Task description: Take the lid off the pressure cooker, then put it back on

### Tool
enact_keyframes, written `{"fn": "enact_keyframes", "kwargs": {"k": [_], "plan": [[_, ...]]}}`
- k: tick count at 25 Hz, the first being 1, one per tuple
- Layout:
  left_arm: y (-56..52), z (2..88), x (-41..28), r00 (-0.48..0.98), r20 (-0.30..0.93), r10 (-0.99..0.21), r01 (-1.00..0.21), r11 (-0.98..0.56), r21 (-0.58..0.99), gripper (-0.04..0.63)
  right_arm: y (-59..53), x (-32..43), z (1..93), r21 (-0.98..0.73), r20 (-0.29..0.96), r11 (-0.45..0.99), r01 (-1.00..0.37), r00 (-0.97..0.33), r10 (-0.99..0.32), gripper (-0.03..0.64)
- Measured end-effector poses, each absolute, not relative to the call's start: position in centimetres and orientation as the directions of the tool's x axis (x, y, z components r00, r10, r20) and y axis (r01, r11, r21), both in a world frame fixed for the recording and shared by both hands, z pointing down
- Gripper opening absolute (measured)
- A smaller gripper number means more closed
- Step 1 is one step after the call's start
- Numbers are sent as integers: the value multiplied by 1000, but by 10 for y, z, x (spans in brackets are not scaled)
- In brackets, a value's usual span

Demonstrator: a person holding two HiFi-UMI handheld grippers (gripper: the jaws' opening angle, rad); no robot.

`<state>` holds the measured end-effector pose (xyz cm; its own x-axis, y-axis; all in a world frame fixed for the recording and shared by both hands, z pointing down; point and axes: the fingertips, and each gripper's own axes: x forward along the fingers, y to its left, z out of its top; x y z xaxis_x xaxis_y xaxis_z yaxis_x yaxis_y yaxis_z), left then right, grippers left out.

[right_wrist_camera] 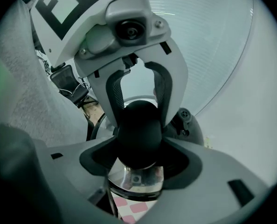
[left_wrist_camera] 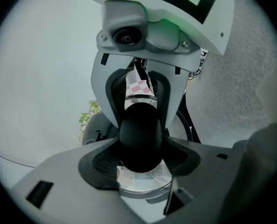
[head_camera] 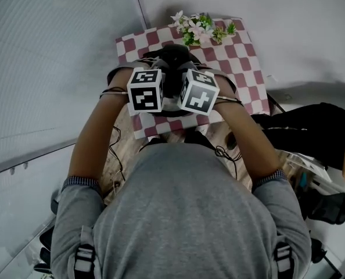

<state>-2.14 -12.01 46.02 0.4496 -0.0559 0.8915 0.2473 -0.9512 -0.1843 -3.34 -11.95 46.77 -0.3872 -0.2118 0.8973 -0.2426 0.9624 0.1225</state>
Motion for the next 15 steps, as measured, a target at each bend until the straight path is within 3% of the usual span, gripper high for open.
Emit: {"fn": "enact_keyframes", "kwargs": {"k": [15], "plan": [[-126,471,50,439,893,-104,97,-982,-162,302,-123,40,482,93,914,990,-102,-386,-125,291]]}}
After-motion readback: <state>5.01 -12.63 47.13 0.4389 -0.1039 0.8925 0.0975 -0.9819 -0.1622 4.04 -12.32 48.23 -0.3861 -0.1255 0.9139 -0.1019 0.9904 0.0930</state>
